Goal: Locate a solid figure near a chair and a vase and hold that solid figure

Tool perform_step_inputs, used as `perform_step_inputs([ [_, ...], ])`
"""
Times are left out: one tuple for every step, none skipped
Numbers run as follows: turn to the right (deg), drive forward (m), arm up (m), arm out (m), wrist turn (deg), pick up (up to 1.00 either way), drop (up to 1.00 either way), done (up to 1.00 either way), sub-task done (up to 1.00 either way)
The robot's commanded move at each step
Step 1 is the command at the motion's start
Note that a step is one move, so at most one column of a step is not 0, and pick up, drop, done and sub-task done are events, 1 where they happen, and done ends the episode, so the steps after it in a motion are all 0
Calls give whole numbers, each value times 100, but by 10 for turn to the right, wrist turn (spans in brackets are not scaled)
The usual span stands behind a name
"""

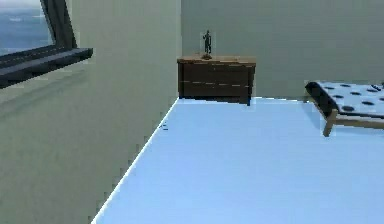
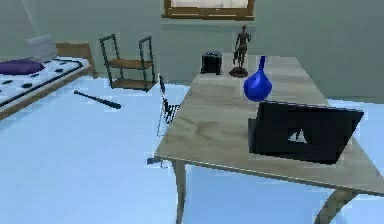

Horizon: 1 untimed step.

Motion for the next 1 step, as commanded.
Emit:
perform_step_inputs([
  [0,55,0,0,0,0,0,0,0],
])
